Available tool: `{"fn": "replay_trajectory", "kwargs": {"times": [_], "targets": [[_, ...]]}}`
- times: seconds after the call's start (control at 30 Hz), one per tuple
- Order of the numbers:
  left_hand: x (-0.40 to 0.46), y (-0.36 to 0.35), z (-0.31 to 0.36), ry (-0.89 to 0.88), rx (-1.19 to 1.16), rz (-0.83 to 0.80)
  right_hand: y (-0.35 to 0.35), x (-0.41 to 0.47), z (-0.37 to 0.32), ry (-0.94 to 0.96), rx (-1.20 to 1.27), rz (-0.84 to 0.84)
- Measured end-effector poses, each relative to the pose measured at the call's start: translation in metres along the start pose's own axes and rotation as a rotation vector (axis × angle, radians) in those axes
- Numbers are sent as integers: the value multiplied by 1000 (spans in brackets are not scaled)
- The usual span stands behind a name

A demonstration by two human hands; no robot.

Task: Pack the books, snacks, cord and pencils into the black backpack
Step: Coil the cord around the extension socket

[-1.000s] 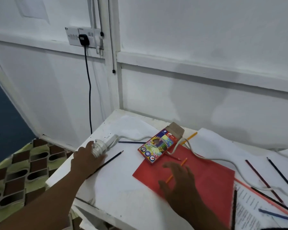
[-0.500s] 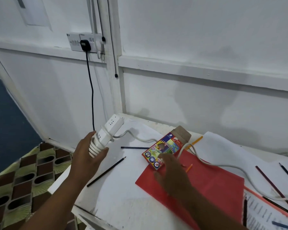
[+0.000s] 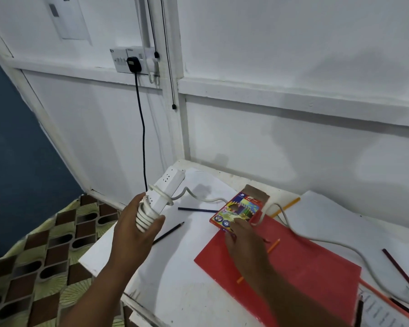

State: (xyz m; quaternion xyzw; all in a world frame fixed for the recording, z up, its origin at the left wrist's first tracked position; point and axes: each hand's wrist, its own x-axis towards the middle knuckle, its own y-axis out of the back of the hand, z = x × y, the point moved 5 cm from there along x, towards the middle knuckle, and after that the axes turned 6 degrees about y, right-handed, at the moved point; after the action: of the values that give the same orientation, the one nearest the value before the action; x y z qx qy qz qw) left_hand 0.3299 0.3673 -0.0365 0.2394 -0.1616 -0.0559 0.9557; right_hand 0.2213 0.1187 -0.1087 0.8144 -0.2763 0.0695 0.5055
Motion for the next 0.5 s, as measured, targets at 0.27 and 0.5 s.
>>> {"fn": "replay_trajectory", "kwargs": {"times": [0.27,0.5], "targets": [[12,-6,-2,60,-50,2,42,-60,-23,267,136,373],[44,-12,5,95,-82,-64,43,-93,-36,474,249,287]]}}
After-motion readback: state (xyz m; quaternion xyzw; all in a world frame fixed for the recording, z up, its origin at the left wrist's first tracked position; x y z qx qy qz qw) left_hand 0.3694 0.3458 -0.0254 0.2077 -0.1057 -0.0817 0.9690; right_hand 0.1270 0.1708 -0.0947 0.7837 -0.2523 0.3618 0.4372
